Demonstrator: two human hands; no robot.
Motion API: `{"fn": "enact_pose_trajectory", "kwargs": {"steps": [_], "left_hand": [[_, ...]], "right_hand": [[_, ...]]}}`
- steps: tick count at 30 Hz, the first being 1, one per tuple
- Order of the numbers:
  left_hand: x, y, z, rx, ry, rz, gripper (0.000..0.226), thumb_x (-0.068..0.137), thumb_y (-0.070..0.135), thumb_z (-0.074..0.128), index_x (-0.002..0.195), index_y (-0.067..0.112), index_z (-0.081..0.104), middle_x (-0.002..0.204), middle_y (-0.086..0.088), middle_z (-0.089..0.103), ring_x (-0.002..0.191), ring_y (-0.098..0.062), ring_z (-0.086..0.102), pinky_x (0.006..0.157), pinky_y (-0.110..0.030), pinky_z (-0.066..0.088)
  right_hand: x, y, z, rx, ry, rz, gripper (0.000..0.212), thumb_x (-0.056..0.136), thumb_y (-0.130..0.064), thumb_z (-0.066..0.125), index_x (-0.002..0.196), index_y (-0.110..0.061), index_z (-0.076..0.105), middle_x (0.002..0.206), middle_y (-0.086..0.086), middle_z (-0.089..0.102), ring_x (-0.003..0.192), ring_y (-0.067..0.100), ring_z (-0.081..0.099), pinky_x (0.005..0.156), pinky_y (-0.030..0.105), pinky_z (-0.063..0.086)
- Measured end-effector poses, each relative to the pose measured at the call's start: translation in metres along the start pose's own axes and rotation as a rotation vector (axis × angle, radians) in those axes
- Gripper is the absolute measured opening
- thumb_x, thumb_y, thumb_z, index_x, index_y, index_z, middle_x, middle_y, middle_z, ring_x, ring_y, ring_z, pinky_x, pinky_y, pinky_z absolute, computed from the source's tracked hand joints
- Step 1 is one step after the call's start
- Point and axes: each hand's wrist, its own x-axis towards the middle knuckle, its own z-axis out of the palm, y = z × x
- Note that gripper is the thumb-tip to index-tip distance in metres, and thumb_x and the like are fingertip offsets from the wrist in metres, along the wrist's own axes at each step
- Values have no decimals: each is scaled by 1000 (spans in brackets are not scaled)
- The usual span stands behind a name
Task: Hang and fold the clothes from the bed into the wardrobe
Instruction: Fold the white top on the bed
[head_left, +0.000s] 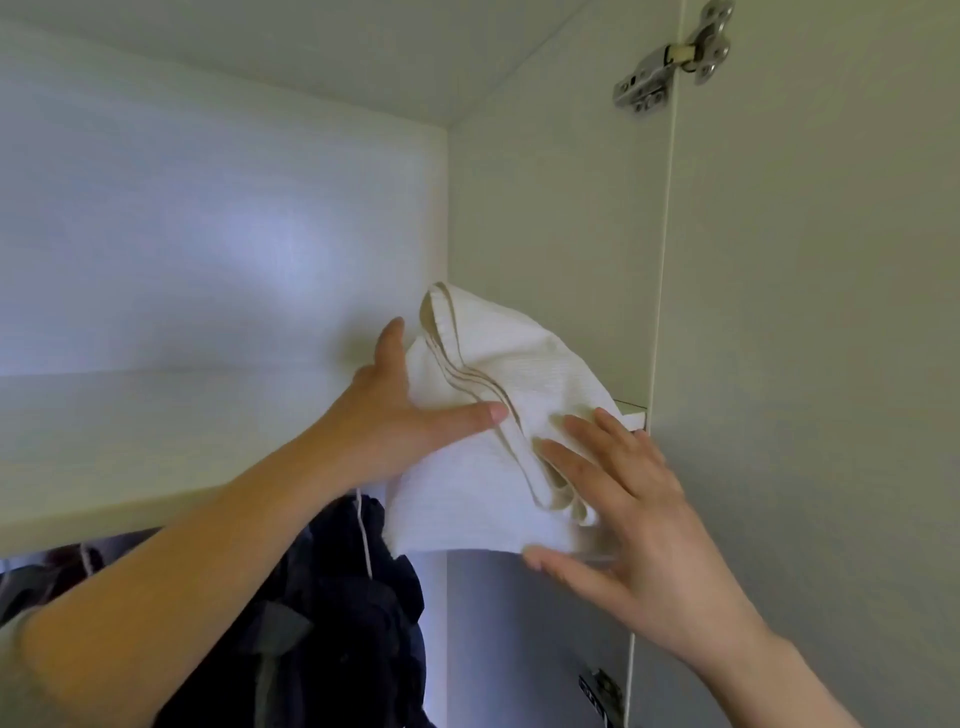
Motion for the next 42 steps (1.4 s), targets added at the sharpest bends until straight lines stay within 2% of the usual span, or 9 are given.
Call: {"fn": "enact_pose_trajectory", "kwargs": {"steps": [3, 6, 16, 21, 26, 29, 34, 39, 42], "left_hand": [[-26, -10, 7, 332, -143, 389, 124, 42, 85, 69, 139, 65, -6, 150, 38, -21, 146, -1, -11, 116, -33, 14], [-32, -23, 16, 693, -189, 549, 125, 54, 75, 73, 144, 57, -12, 146, 33, -37, 138, 0, -35, 116, -34, -2], [-28, -34, 22, 904, -119, 621, 122, 65, 63, 74, 149, 44, -12, 153, 22, -27, 143, -10, -21, 118, -35, 7], [-27, -33, 22, 870, -115, 588, 120, 64, 68, 69, 148, 46, -13, 153, 22, -27, 143, -8, -23, 117, -33, 2], [-30, -30, 35, 967, -20, 580, 133, 61, 72, 69, 141, 43, -33, 154, 13, -31, 143, -21, -31, 117, -52, -15], [-23, -17, 44, 941, 42, 602, 132, 68, 60, 71, 139, 41, -38, 157, 12, -20, 147, -24, -17, 117, -51, -13], [6, 7, 28, 675, 22, 648, 86, 80, 41, 69, 152, 31, 23, 150, 8, 38, 134, -19, 41, 110, -33, 31], [49, 20, 15, 581, -327, 538, 25, 90, 44, 58, 115, 38, 54, 109, 16, 63, 101, -10, 60, 89, -38, 50], [71, 15, 12, 580, -388, 458, 25, 92, 39, 60, 116, 35, 55, 104, 17, 63, 95, -6, 58, 79, -18, 47]], "right_hand": [[-14, -3, 4, -69, 9, -24, 92, 73, -62, 71, 150, -28, 34, 161, -5, 24, 151, 22, 13, 117, 56, 23], [-24, -2, 13, -164, 13, -20, 105, 68, -54, 80, 154, -26, 26, 163, 0, 15, 152, 27, 7, 116, 60, 18], [-33, 25, 54, -325, 221, -62, 98, 71, 14, 71, 152, -18, 26, 157, 18, 27, 146, 43, 19, 111, 65, 26], [-21, 33, 31, -185, 223, -162, 71, 73, 11, 73, 136, -13, 51, 144, 10, 50, 140, 36, 37, 102, 43, 47], [-5, 35, -18, -15, 54, -117, 42, 93, -20, 50, 133, -19, 59, 140, -3, 55, 137, 19, 45, 106, 28, 41], [17, 36, -41, 144, -1, -30, 41, 90, -13, 55, 130, -22, 61, 128, -9, 63, 118, 9, 59, 93, 21, 46], [52, 49, -47, 255, -58, 48, 39, 89, 0, 58, 121, -22, 65, 107, -7, 69, 94, 12, 64, 80, 25, 49], [82, 66, -25, 256, -129, 42, 28, 89, -3, 52, 110, -16, 65, 98, -2, 65, 86, 15, 58, 74, 27, 46], [102, 77, -6, 218, -189, 73, 22, 90, -3, 53, 106, -11, 65, 96, 1, 64, 85, 18, 57, 76, 31, 46]]}}
